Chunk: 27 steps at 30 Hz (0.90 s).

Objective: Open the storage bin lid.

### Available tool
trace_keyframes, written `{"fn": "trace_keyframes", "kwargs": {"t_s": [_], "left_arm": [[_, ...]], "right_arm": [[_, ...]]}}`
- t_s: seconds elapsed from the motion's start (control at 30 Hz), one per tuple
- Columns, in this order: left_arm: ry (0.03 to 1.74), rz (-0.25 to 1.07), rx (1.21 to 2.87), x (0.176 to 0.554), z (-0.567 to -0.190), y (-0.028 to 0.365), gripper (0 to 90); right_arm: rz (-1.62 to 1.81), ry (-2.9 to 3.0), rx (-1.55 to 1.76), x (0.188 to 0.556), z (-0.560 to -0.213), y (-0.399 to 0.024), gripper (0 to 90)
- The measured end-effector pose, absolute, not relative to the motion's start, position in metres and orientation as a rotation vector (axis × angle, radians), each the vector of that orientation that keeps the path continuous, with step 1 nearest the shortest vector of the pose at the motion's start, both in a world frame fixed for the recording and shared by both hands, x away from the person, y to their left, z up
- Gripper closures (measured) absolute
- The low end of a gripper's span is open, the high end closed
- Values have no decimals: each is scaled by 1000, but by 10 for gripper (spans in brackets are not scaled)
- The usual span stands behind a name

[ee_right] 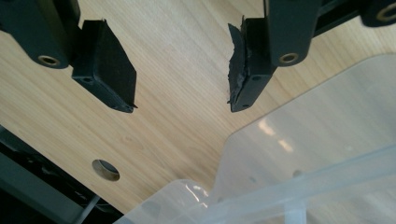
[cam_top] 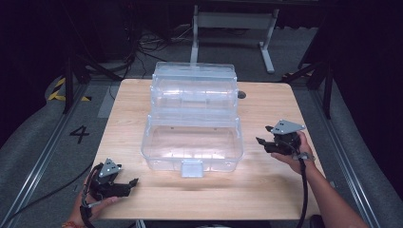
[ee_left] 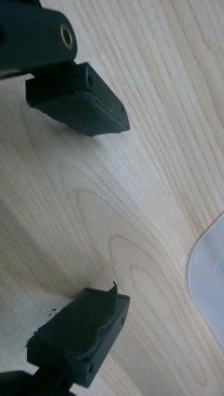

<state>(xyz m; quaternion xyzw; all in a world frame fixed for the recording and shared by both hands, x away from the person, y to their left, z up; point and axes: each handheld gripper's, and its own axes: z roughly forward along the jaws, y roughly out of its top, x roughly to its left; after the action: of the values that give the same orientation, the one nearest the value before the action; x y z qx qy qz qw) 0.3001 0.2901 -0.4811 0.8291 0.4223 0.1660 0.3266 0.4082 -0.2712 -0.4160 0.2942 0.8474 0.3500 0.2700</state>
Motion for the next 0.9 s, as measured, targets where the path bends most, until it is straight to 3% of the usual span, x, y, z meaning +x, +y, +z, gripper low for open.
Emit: {"fn": "trace_keyframes", "kwargs": {"t_s": [0.47, 0.9], "left_arm": [[1107, 435, 2168, 302, -482, 290, 138], [1109, 433, 2177, 308, -482, 287, 108]], "right_arm": [[897, 2290, 882, 388, -433, -288, 311], [881, 2322, 957, 361, -457, -309, 294]]}}
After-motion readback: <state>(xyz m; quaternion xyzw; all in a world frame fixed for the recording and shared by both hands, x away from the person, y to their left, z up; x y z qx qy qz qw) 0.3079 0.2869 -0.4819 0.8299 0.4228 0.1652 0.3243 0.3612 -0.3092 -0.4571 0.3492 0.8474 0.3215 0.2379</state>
